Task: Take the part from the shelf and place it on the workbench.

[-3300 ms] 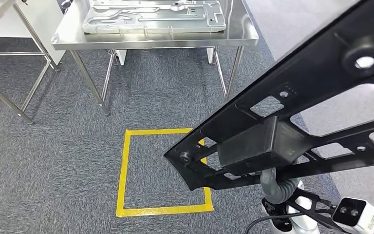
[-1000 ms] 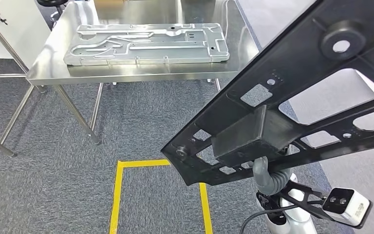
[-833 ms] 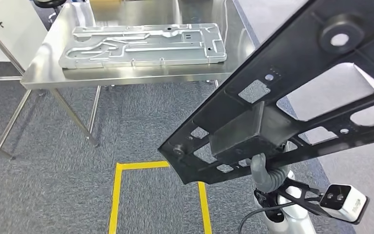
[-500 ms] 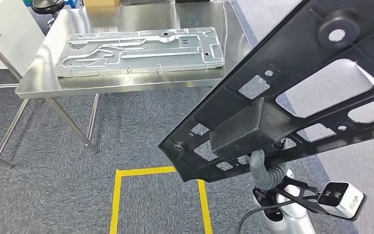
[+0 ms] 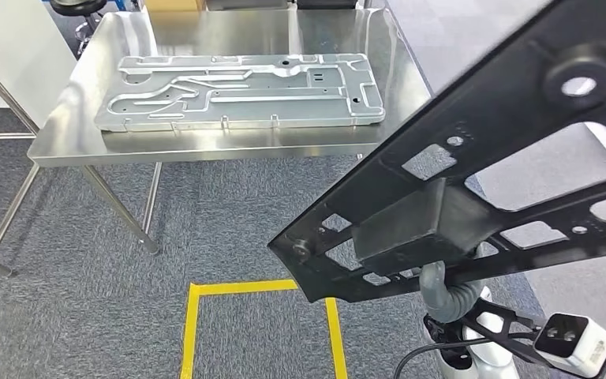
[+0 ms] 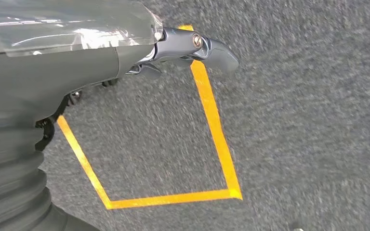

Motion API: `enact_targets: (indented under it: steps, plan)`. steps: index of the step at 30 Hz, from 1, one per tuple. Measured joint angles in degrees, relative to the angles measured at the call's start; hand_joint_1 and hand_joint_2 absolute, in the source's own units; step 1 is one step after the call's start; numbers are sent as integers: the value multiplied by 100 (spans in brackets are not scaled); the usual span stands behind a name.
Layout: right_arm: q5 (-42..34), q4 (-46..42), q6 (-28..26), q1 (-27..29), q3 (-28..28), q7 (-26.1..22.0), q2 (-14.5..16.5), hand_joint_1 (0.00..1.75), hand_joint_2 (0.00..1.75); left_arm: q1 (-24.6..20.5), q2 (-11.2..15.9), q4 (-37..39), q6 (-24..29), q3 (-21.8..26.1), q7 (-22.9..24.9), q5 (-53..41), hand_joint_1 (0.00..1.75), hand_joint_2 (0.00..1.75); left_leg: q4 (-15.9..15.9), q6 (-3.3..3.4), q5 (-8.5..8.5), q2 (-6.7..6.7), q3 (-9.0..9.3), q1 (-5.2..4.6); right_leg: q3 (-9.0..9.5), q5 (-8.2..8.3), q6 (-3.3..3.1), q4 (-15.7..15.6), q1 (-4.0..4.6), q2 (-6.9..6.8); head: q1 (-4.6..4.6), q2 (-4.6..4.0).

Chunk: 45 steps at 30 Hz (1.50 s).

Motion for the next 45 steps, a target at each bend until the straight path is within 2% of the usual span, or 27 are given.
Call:
enact_targets:
  steps: [1, 3, 5, 7, 9, 11, 12, 13, 14, 16, 18, 21, 23, 24, 27, 28, 29, 30, 32, 34, 36, 38, 40, 42, 43, 44, 45]
  plan:
    - [-37, 2, 30, 11, -32, -1, 1, 175, 175, -1, 1, 2, 0, 1, 3, 1, 0, 175, -4, -13, -52, -3, 71, -11, 86, 238, -46, -324, 25, -2, -2, 0]
    - [-93, 6, 93, 39, -73, 0, 9, 175, 175, -3, -5, 5, 2, 3, 20, -1, 0, 175, -25, -64, -129, -4, 148, -10, 184, 467, -127, -705, 80, 2, -1, 0]
    - [-138, 15, 161, 64, -108, 2, 34, 175, 175, -3, -18, 8, 8, 5, 42, -2, 0, 175, -5, -138, -127, -1, 215, -6, 259, 445, -180, -786, 97, 15, 1, 0]
    - [-164, 28, 234, 73, -128, 1, 78, 175, 175, -8, -40, 10, 15, 7, 55, -1, 0, 175, 177, -190, -99, 2, 204, -4, 413, 445, -232, -879, 67, 19, 0, 0]
    - [-163, 47, 315, 70, -132, 0, 145, 175, 175, -13, -59, 13, 25, 11, 58, -2, 0, 175, 685, -238, -225, 1, -77, 16, 549, 397, -273, -947, 39, 12, 0, 0]
    - [-132, 79, 356, 72, -133, 1, 210, 175, 175, -9, -67, 13, 37, 19, 57, -4, 0, 175, 1330, -294, -529, 1, -528, 43, 630, 319, -290, -956, 31, 14, 0, 0]
    - [-115, 96, 354, 74, -133, 1, 232, 175, 175, -3, -68, 13, 45, 24, 57, -4, 0, 175, 1516, -318, -635, 2, -708, 55, 670, 278, -286, -956, 28, 20, 0, 0]
    - [-103, 111, 349, 76, -133, 2, 251, 175, 175, 5, -70, 13, 52, 29, 56, -2, 0, 175, 1532, -338, -626, 3, -815, 68, 726, 228, -276, -955, 21, 28, 0, 0]
    - [-98, 121, 340, 76, -133, 2, 263, 175, 175, 12, -71, 13, 59, 34, 55, -1, 0, 175, 1377, -354, -497, 3, -832, 79, 790, 178, -261, -954, 13, 35, 0, 0]
    - [-95, 128, 311, 74, -133, 1, 283, 175, 175, 23, -67, 13, 63, 42, 49, 0, 0, 175, 656, -378, 67, 11, -664, 98, 954, 53, -214, -952, -3, 35, 1, 0]
    - [-90, 128, 267, 66, -133, 1, 292, 175, 175, 24, -62, 13, 61, 54, 43, -2, 0, 175, 148, -336, 393, 29, -529, 78, 1057, -52, -148, -947, -6, 28, 1, 0]
    - [-75, 120, 223, 43, -132, 1, 305, 175, 175, 14, -60, 13, 43, 69, 40, -3, 0, 175, 71, -181, 398, 36, -490, 48, 1088, -106, -34, -920, 4, 28, 1, 0]
    - [-76, 108, 216, 18, -132, 1, 309, 175, 175, 10, -60, 13, 29, 79, 39, -3, 0, 175, 29, -116, 369, 28, -415, 65, 999, -92, 19, -690, -5, 18, 1, 0]
    - [-86, 103, 222, -1, -133, 0, 309, 175, 175, 5, -60, 13, 21, 83, 38, -3, 0, 175, 11, -85, 346, 25, -370, 72, 840, -140, 42, -418, -11, 12, 1, 0]
    - [-161, 106, 258, -36, -141, -1, 309, 175, 175, -6, -60, 13, 15, 86, 32, -3, 0, 175, -4, -27, 235, 23, -256, 63, 109, -530, 88, 602, -18, 6, 1, 0]
    - [-198, 109, 270, -40, -148, -1, 309, 175, 175, -3, -60, 13, 15, 87, 24, -3, 0, 175, -4, -22, 187, 23, -199, 56, -60, -592, 84, 741, -17, 5, 1, 0]
    - [-235, 112, 283, -47, -158, -1, 309, 175, 175, 1, -60, 13, 15, 87, 15, -1, 0, 175, -4, -21, 135, 25, -131, 49, -146, -544, 71, 717, -14, 4, 1, 0]
    - [-265, 113, 297, -61, -167, -1, 309, 175, 175, 5, -61, 13, 15, 88, 5, 1, 0, 175, -4, -24, 79, 30, -52, 41, -145, -375, 46, 523, -9, 1, 1, 0]
    - [-328, 114, 335, -109, -191, -1, 308, 175, 175, 6, -62, 13, 14, 91, -9, 2, 0, 175, -6, -41, -47, 60, 131, 23, 14, 174, -39, -163, 29, -62, 1, 0]
    - [-389, 112, 358, -159, -220, 0, 305, 175, 175, 4, -62, 13, 7, 96, -22, -2, 0, 175, -20, -95, -156, 94, 240, 5, 133, 480, -116, -629, 82, -143, 6, 0]
    - [-414, 80, 353, -182, -278, 1, 300, 175, 175, 1, -60, 13, -7, 99, -44, -2, 0, 175, -7, -172, -188, 121, 297, -7, 175, 484, -172, -714, 100, -134, 10, 0]
    - [-400, 27, 340, -182, -344, -1, 292, 175, 175, -10, -62, 13, -18, 98, -62, -2, 0, 175, 139, -233, -194, 120, 303, -4, 285, 491, -227, -789, 69, -92, 9, 0]
    - [-368, -17, 335, -170, -383, -2, 286, 175, 175, -23, -69, 13, -21, 96, -71, -5, 0, 175, 604, -286, -310, 88, 56, 14, 400, 456, -268, -850, 39, -69, 9, 0]
    - [-332, -43, 335, -129, -420, -2, 285, 175, 175, -22, -72, 13, -20, 95, -76, -7, 0, 175, 1256, -332, -586, 73, -388, 33, 470, 392, -286, -862, 36, -41, 9, 0]
    - [-311, -48, 334, -99, -438, -1, 285, 175, 175, -15, -72, 13, -15, 95, -76, -4, 0, 175, 1474, -347, -704, 73, -584, 41, 508, 353, -284, -861, 35, -24, 9, 0]
    - [-288, -49, 331, -73, -454, -1, 286, 175, 175, -7, -72, 13, -10, 95, -76, -2, 0, 175, 1531, -352, -723, 74, -709, 47, 559, 309, -280, -861, 34, -7, 9, 0]
    - [-262, -52, 326, -54, -464, -1, 286, 175, 175, 0, -73, 13, -4, 94, -75, -1, 0, 175, 1408, -353, -617, 74, -746, 52, 620, 262, -271, -860, 31, 7, 9, 0]
